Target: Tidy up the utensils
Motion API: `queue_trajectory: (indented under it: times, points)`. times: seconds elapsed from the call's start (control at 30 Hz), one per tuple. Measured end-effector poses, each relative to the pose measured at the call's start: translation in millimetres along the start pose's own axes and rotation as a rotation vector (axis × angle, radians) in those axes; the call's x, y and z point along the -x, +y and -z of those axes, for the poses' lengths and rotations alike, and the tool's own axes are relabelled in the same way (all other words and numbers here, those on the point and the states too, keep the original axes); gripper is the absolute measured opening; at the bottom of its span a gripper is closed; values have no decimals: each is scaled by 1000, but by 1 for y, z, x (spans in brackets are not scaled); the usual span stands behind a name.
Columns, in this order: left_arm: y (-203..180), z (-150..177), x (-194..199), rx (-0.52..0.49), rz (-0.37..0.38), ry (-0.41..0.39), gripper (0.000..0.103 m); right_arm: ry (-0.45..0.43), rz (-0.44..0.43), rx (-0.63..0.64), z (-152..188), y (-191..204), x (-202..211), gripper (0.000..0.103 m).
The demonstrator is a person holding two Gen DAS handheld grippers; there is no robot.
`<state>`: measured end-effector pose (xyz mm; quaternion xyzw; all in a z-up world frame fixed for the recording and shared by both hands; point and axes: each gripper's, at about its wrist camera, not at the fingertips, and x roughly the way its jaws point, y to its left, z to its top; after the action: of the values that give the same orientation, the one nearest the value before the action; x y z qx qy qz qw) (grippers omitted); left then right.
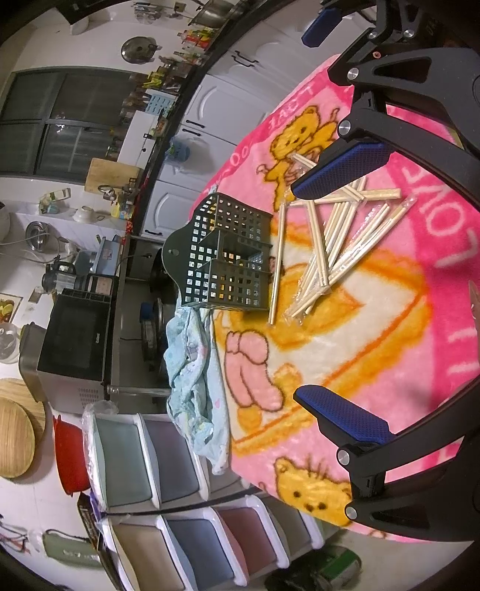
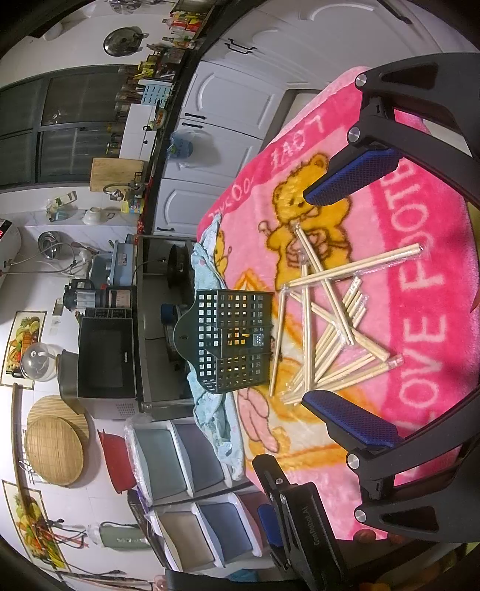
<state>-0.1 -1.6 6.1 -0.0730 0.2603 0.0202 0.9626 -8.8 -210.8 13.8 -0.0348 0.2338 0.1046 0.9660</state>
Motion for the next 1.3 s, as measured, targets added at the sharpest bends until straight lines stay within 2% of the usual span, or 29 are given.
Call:
queue_trajectory:
  times: [0.7,0.83,1.03,1.3]
  points:
    - [-1,-3,1,4,4,-1,93,2,-10,11,-3,2,1,97]
    - [0,-7,1,10,0,-2,93,6,-28,24,-14,3,4,97]
    - [12,-9,-2,45,1,-1,93,13,-66,48,-12,6,-1,97]
    - [36,-11,-16,95,0,52,93,47,-129,81,-18,6,-13,97]
